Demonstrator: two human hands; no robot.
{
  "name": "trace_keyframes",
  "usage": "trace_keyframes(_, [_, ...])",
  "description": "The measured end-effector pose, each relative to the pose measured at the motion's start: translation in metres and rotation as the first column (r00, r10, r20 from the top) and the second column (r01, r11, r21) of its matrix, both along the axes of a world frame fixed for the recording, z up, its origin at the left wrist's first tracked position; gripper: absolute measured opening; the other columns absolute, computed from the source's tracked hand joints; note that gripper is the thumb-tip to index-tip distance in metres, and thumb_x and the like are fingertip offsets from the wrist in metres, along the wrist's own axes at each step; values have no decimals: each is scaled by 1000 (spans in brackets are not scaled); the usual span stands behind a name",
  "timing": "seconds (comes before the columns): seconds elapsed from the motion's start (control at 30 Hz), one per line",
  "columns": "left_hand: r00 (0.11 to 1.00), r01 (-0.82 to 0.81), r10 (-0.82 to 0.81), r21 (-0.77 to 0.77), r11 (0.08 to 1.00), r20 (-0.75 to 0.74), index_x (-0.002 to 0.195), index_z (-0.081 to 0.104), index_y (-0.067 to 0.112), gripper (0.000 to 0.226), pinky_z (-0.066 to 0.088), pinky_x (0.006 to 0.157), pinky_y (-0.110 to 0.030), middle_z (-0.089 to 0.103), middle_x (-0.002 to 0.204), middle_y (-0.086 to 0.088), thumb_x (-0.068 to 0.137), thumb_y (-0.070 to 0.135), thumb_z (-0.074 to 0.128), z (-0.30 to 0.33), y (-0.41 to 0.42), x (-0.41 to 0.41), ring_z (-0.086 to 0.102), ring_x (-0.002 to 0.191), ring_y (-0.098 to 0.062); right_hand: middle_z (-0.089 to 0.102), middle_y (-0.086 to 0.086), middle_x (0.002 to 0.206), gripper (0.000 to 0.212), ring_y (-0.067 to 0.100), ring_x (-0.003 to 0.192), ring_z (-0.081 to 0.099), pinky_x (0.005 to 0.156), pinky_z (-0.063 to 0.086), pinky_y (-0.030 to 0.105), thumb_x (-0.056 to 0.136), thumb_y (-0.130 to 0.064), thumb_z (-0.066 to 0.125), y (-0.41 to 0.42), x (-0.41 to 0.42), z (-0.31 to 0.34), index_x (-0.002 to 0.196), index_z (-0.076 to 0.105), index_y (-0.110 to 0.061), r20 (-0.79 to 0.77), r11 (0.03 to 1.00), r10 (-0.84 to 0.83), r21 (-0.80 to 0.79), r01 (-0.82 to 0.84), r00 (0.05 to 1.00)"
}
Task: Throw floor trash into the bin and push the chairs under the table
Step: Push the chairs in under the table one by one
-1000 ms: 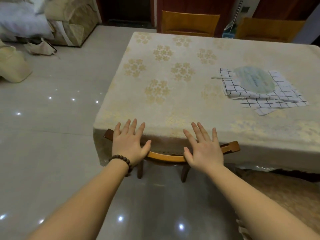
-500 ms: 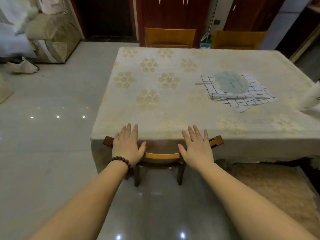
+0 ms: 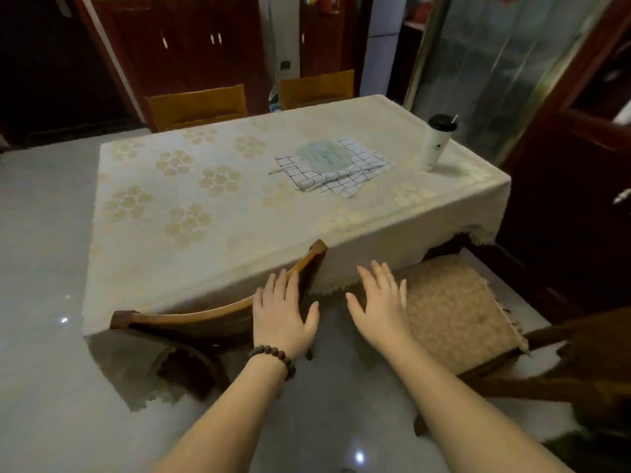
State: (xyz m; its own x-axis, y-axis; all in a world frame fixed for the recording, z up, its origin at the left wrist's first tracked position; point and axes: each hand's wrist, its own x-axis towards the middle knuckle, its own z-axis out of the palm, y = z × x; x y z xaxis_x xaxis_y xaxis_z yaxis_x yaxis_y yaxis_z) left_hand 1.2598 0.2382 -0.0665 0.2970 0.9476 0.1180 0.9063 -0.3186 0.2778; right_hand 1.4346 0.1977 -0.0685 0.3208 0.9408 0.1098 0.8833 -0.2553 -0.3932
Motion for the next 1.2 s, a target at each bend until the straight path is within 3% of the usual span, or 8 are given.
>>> trace_keyframes(0.23, [967, 254, -252, -73, 964, 35, 148, 19, 21, 68, 8, 116, -41, 22, 155, -3, 91, 56, 32, -17, -51, 85, 12, 143, -21, 16, 7, 157, 55, 20, 146, 2, 116, -5, 44, 92, -41, 46, -95, 57, -13, 142, 33, -22, -16, 970, -244, -16, 244, 970])
trace_keyframes(0.47, [869, 496, -491, -104, 862, 66, 147, 24, 18, 68, 14, 115, -41, 27, 153, -4, 90, 54, 37, -25, -123, 165, 17, 142, -21, 16, 4, 157, 52, 20, 146, 3, 114, -3, 40, 93, -43, 44, -195, 113, -21, 140, 35, -24, 10, 885, -462, -63, 461, 887])
trace_keyframes(0.63, [794, 607, -603, -120, 785, 73, 148, 20, 19, 69, 12, 116, -44, 24, 155, -4, 90, 54, 33, -18, -171, 223, 16, 142, -23, 29, 5, 153, 47, 22, 144, 14, 118, 12, 49, 92, -41, 47, -267, 157, -16, 136, 41, -24, 5, 809, -588, -30, 587, 809])
trace_keyframes(0.77, [765, 644, -639, -108, 757, 81, 148, 19, 21, 70, 8, 115, -43, 21, 156, -5, 90, 58, 30, -9, -207, 278, 15, 142, -24, 29, 5, 153, 49, 23, 144, 16, 117, 8, 45, 92, -43, 47, -314, 204, -12, 138, 39, -26, 27, 728, -685, -14, 685, 728])
trace_keyframes(0.9, [770, 637, -633, -62, 768, 78, 146, 22, 22, 71, 11, 114, -45, 25, 154, -5, 87, 60, 35, -1, -242, 337, 20, 141, -25, 26, 6, 154, 51, 22, 145, 13, 118, 9, 45, 93, -42, 47, -354, 260, -11, 139, 37, -25, 34, 716, -697, -7, 698, 716])
trace_keyframes(1.2, [852, 524, -523, -18, 852, 36, 147, 18, 23, 76, 15, 115, -48, 27, 153, -5, 86, 63, 39, 6, -305, 446, 22, 140, -26, 25, 8, 154, 51, 25, 144, 15, 118, 13, 47, 93, -40, 47, -403, 396, 1, 140, 37, -23, 41, 845, -534, -8, 535, 844])
